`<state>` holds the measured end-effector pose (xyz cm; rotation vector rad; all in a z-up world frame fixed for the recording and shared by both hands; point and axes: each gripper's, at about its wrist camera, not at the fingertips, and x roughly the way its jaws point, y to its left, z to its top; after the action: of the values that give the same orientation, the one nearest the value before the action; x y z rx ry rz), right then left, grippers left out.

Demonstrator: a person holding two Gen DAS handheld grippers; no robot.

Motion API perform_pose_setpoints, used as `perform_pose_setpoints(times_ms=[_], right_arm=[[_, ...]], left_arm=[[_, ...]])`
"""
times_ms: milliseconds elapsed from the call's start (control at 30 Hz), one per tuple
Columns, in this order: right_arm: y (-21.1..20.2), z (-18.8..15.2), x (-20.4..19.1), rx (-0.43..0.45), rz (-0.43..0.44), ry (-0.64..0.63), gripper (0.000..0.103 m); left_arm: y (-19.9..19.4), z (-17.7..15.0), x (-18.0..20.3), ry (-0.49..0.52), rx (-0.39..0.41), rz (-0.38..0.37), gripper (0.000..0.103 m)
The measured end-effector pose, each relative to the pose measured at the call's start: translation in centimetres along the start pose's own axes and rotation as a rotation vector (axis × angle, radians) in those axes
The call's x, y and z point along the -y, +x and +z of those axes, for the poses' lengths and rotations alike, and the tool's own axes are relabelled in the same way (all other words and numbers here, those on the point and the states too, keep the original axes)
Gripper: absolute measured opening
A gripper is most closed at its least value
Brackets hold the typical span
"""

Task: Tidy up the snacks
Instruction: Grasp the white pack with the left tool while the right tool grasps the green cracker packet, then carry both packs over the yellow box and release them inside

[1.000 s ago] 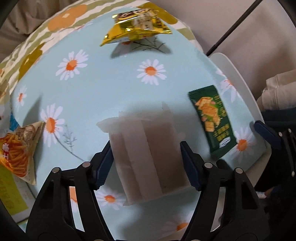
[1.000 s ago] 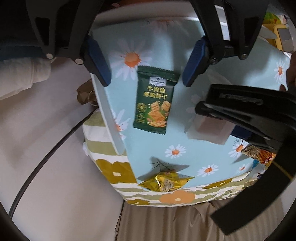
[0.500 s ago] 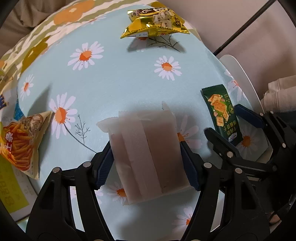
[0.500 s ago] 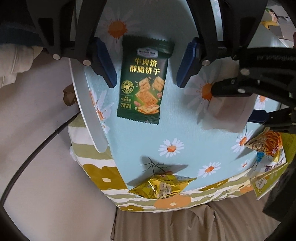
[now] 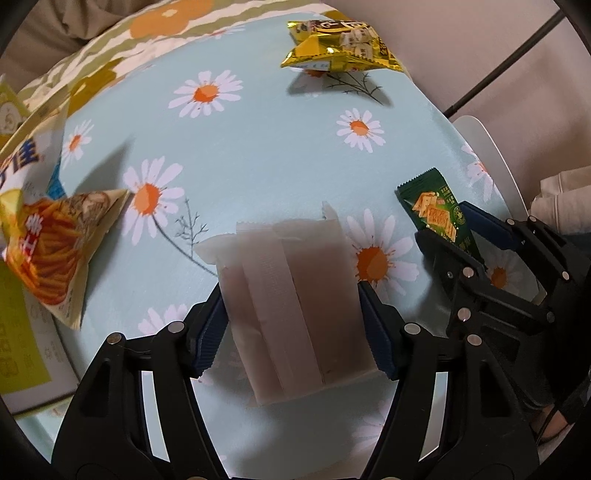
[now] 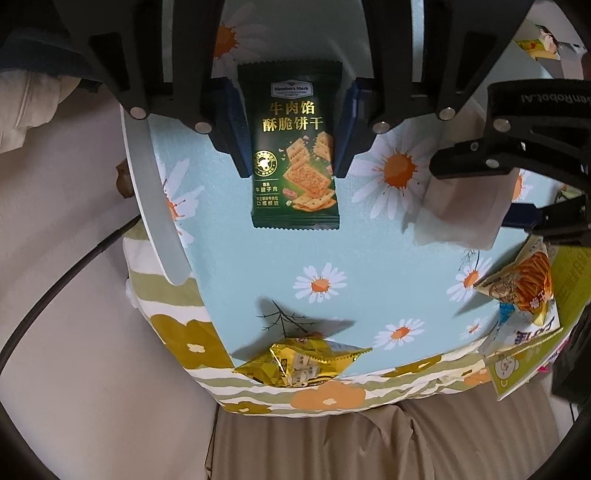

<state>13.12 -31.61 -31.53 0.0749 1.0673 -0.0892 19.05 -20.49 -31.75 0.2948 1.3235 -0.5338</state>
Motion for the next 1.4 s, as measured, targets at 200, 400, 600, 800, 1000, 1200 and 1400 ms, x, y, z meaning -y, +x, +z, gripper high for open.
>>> perform_pose_setpoints(times_ms=[200,400,600,800,1000,1200,1400], right_arm=[[-1.2,0.6,0.3,0.019,0.035,0.010,0.039],[-3.6,1.8,0.2,0.065,0.061,-0.018,0.039],[-6.8,3.5,-0.5,0.120,0.107,-0.047,0.039],[-10.2,5.5,-2.5,0.183,0.171,-0.106,0.039],[-13.8,8.1,-5.7,0.253,0.243,-0.186,0.039],[-16.3,10.6,-10.7,0.307,0.335,-0.260,0.039],[-17.1,12.1,-17.0,0.323,0.409,-0.300,0.039]], left_arm=[[-1.3,-0.2,-0.5,-0.042,0.033,-0.007,0.061],[-3.9,-0.7,-0.8,-0.108,0.091,-0.025,0.060],[-8.4,-1.2,-1.6,-0.183,0.175,-0.030,0.059],[-13.8,-2.5,-3.3,-0.274,0.279,-0.024,0.058],[-20.4,-4.0,-6.3,-0.355,0.392,0.015,0.059],[-25.2,-6.2,-11.4,-0.438,0.469,0.082,0.058],[-27.0,-8.6,-18.1,-0.512,0.483,0.129,0.059]])
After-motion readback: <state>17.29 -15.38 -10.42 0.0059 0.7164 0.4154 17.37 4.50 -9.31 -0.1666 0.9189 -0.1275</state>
